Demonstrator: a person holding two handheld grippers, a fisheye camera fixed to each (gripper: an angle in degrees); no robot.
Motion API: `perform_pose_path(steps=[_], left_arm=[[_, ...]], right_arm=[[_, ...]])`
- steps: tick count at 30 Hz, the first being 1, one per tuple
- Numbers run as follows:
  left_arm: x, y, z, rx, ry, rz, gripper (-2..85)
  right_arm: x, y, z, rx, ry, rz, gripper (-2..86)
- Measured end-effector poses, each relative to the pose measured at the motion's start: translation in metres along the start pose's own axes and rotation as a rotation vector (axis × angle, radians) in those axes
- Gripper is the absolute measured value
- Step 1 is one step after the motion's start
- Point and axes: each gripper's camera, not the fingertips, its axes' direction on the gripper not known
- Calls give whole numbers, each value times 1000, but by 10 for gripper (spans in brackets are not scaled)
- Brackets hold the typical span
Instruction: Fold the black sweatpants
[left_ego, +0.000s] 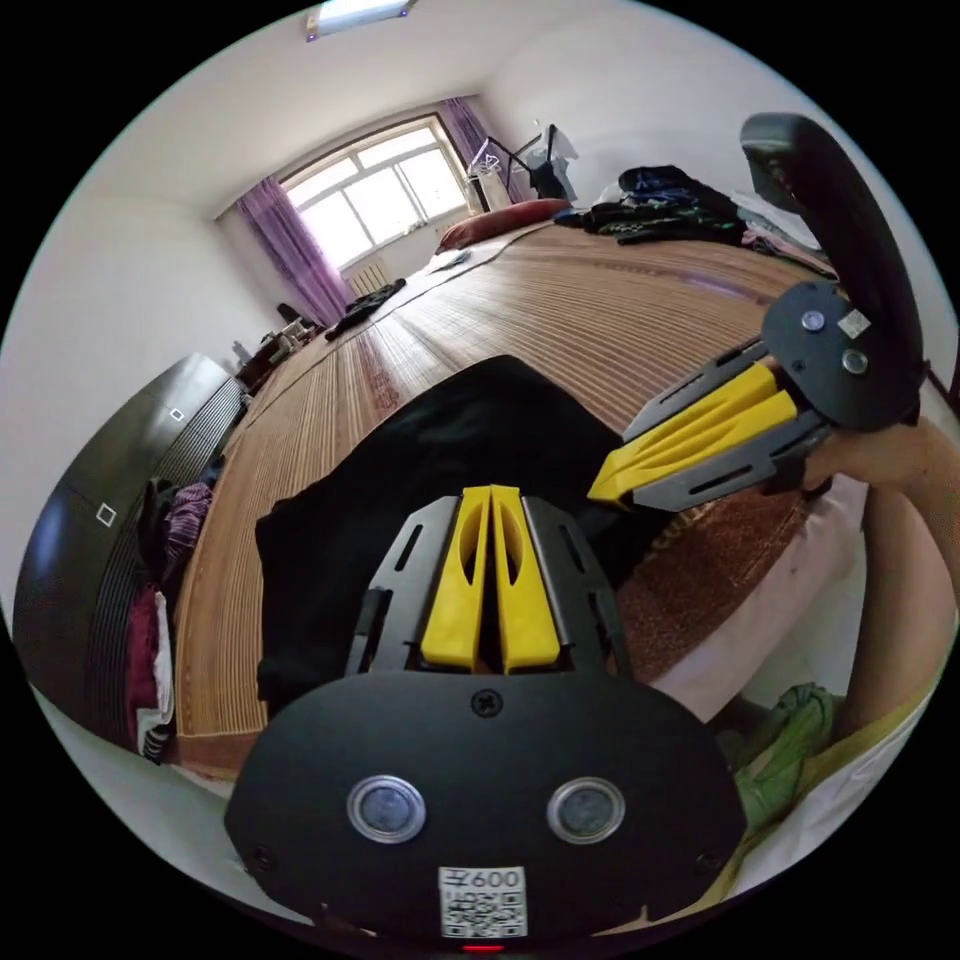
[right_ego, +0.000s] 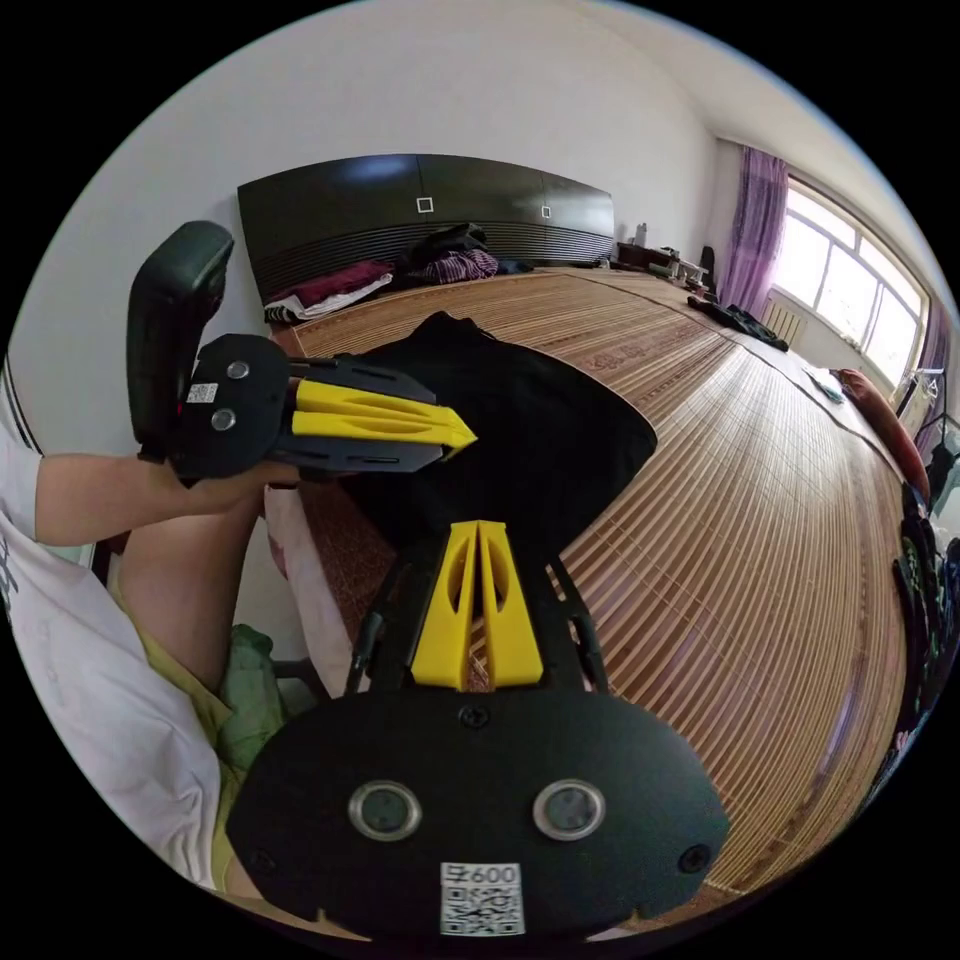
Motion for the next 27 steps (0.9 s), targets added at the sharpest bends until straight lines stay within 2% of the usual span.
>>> perform_pose_path(steps=[5,7,10,12,14,18,21,22,24,26,27], left_arm=[[-75,15,-28,-14,160,-137,8],[-97,27,-41,-11,118,-145,8],[-144,55,-50,-95,-29,-198,8],[-177,74,-60,-64,17,-228,8],[-228,94,-71,-64,139,-367,8],[-278,117,-89,-27,194,-582,7],[-285,119,-113,-15,79,-669,5],[-283,116,-125,-29,-30,-717,5],[-274,100,-139,7,-124,-665,4],[-257,66,-148,81,-133,-513,5],[-253,57,-147,88,-127,-477,5]], right_arm=[[-10,-6,-4,3,2,3,-8],[-11,-9,-7,3,-5,7,-8],[-15,-14,-11,5,-5,7,-8],[-17,-17,-15,6,-8,8,-9],[-19,-22,-20,7,-11,10,-9],[-23,-30,-30,9,-4,7,-8],[-26,-37,-41,12,13,24,-8],[-24,-39,-46,16,6,62,-8],[-16,-38,-54,37,-26,153,-9],[6,-14,-67,188,-113,301,-9],[13,-11,-71,200,-139,333,-9]])
